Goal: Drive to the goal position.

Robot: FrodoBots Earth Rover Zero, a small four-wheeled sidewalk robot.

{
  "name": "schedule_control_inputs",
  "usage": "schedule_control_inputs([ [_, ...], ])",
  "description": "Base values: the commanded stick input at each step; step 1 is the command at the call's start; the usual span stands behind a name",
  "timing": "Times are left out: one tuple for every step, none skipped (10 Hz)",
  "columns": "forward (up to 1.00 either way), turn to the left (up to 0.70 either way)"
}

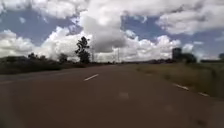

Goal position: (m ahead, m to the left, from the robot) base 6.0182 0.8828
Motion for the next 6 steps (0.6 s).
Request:
schedule_control_inputs([
  [1.0, 0.0],
  [1.0, 0.0],
  [1.0, 0.0],
  [1.0, 0.0],
  [1.0, 0.0],
  [1.0, 0.0],
])
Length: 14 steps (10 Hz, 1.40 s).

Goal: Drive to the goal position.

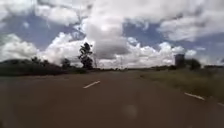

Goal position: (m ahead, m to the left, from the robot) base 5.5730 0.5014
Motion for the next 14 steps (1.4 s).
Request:
schedule_control_inputs([
  [1.0, 0.0],
  [1.0, 0.0],
  [1.0, 0.0],
  [1.0, -0.03],
  [1.0, -0.08],
  [1.0, -0.13],
  [1.0, -0.18],
  [1.0, -0.23],
  [1.0, -0.28],
  [1.0, -0.33],
  [1.0, -0.38],
  [1.0, -0.32],
  [1.0, -0.18],
  [1.0, -0.11],
])
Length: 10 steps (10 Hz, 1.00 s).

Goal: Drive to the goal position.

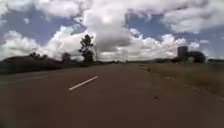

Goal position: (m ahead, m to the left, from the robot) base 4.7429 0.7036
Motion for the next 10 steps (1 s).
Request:
schedule_control_inputs([
  [1.0, -0.06],
  [1.0, -0.01],
  [1.0, 0.0],
  [1.0, 0.0],
  [1.0, 0.0],
  [1.0, 0.0],
  [1.0, 0.0],
  [1.0, 0.0],
  [1.0, 0.0],
  [1.0, 0.0],
])
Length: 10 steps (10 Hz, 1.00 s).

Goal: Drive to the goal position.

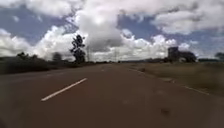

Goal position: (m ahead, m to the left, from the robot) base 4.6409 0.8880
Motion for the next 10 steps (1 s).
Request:
schedule_control_inputs([
  [1.0, 0.0],
  [1.0, -0.03],
  [1.0, -0.05],
  [1.0, -0.1],
  [1.0, -0.16],
  [1.0, -0.22],
  [1.0, -0.28],
  [1.0, -0.29],
  [1.0, -0.26],
  [1.0, -0.22],
])
